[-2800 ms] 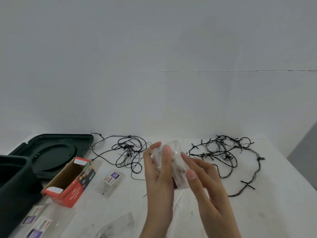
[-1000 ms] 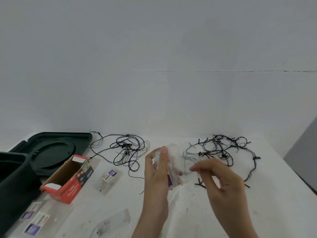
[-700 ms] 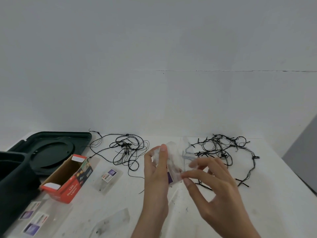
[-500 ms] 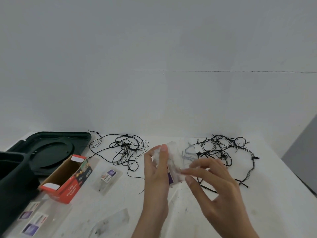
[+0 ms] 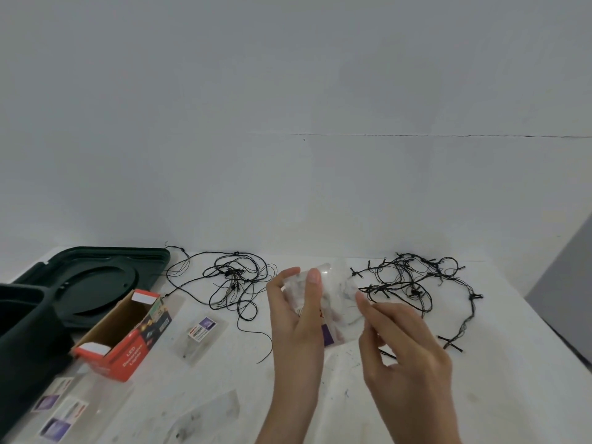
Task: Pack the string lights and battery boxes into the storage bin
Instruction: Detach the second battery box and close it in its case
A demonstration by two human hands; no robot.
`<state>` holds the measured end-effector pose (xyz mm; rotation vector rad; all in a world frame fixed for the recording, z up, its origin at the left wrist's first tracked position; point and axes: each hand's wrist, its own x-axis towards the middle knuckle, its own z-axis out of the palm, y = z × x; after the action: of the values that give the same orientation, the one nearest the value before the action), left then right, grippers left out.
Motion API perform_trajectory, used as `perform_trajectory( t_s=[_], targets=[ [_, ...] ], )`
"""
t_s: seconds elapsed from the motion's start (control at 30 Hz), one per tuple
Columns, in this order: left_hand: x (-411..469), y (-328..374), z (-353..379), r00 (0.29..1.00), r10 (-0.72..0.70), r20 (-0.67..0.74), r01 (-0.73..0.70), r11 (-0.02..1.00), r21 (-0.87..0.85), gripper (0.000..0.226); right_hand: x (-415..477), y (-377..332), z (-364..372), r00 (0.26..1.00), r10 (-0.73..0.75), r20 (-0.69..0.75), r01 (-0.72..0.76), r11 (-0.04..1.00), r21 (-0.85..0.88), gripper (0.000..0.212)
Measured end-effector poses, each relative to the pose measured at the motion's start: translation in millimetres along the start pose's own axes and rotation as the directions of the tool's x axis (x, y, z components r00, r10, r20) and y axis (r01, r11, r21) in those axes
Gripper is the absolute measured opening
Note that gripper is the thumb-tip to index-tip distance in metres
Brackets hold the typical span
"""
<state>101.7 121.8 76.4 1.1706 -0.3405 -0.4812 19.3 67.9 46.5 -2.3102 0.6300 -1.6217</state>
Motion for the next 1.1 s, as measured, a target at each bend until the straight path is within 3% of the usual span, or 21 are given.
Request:
perform_trajectory(
  t_s=[0.13,0.3,0.53,0.67,0.77,0.83,0.9,0.97,1.03,1.1],
  targets=[
    [1,-1,-1,0.999,0.033,0.002,-0.033,0.999,0.02,0.039,2,0,-3,0.995,-0.061,0.077,0.063,0.998,-0.026,0.028],
    [3,0,-3,0.996,0.079,0.037,-0.082,0.994,0.066,0.038,5,0,-10,0.964,-0.109,0.242,0.088,0.992,0.095,0.036],
    [1,1,-3,0.992,0.039,0.117,-0.048,0.996,0.076,0.03,6,-8,-15,0.946,0.071,0.316,-0.172,0.937,0.305,0.046],
    [5,0,-6,0.971,-0.111,0.213,0.115,0.993,-0.01,0.016,4,-8,-11,0.925,0.12,0.361,-0.217,0.946,0.242,0.069],
    [6,0,-9,0.937,-0.16,0.312,0.22,0.96,-0.17,0.027,4,-6,-4,0.932,0.096,0.349,-0.144,0.983,0.114,0.081],
    [9,-3,-14,0.927,-0.142,0.347,0.208,0.965,-0.161,0.037,5,-5,-3,0.929,0.105,0.355,-0.147,0.985,0.092,0.084],
    [13,-7,-22,0.924,-0.108,0.366,0.133,0.99,-0.043,0.043,7,-2,-4,0.906,0.135,0.402,-0.198,0.973,0.119,0.086],
    [18,-7,-33,0.918,-0.009,0.396,-0.083,0.973,0.216,0.049,9,3,-6,0.874,0.172,0.455,-0.262,0.954,0.143,0.092],
    [22,-3,-44,0.85,0.109,0.515,-0.37,0.819,0.438,0.057,9,9,-7,0.84,0.179,0.512,-0.295,0.943,0.156,0.094],
    [27,1,-52,0.763,0.076,0.642,-0.522,0.658,0.543,0.065,10,14,-7,0.801,0.168,0.574,-0.316,0.934,0.168,0.094]
  ],
)
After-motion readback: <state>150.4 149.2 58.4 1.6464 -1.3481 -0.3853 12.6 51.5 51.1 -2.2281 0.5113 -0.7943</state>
